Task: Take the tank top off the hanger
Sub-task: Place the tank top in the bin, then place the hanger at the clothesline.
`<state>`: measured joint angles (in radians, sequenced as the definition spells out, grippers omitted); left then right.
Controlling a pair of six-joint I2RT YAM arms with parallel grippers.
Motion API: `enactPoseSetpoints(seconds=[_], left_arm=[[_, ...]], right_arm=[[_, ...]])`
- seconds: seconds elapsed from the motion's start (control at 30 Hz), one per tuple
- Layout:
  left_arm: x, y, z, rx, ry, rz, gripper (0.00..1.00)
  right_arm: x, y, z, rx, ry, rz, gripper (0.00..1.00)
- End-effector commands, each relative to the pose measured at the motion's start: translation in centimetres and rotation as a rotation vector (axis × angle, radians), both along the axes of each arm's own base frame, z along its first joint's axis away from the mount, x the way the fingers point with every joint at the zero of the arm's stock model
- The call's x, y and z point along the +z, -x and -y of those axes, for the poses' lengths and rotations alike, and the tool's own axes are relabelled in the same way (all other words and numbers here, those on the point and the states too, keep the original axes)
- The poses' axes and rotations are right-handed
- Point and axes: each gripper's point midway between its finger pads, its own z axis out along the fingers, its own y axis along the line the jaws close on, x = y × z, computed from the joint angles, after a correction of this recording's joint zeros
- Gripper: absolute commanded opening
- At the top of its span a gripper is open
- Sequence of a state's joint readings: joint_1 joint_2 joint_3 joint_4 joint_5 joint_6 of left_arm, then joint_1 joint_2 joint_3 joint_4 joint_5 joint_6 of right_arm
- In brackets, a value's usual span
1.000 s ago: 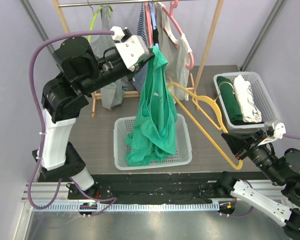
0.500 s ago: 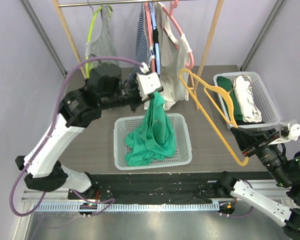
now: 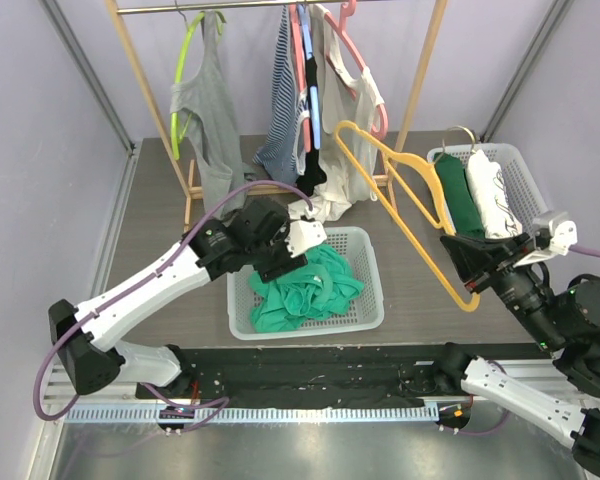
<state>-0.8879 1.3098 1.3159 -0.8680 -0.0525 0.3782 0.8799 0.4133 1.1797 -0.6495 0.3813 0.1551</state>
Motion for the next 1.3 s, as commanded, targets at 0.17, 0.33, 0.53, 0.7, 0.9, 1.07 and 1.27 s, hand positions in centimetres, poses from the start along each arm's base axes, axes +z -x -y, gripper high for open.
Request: enactPoseSetpoints(seconds=[0.17,0.33,0.53,0.7,0.9,1.07,1.27], left_arm=[[-2.8,1.5,-0.7,0.021,-0.031,-0.090,1.00],[4.0,1.3,0.1,-0.022,0.073,0.000,1.00],[14.9,6.0,-1.1,-0.233,0.275,0.101,1.00],[17.8,10.2,-3.6,-0.348,0.385,0.131,1.00],[15.8,12.5,-4.5,-0.453,0.338,0.045,1.00],[14.3,13.5,-4.3,-0.512,0.295,-0.037,1.00],[14.0,14.2,-3.9,-0.539,0.301,-0.098,0.98]], right_arm=[[1.9,0.1,-2.8,0.109,0.001,0.050,0.01],[0.6,-0.2,-4.6,0.168,0.073,0.004,0.01],[-1.0,1.3,-7.4,0.339,0.154,-0.043,0.01],[-3.1,4.2,-10.7,0.599,0.230,-0.094,0.01],[-3.6,7.7,-12.7,0.846,0.241,-0.078,0.01],[-3.2,8.5,-13.3,0.914,0.240,-0.060,0.01],[-2.6,8.5,-13.6,0.930,0.250,-0.025,0.01]])
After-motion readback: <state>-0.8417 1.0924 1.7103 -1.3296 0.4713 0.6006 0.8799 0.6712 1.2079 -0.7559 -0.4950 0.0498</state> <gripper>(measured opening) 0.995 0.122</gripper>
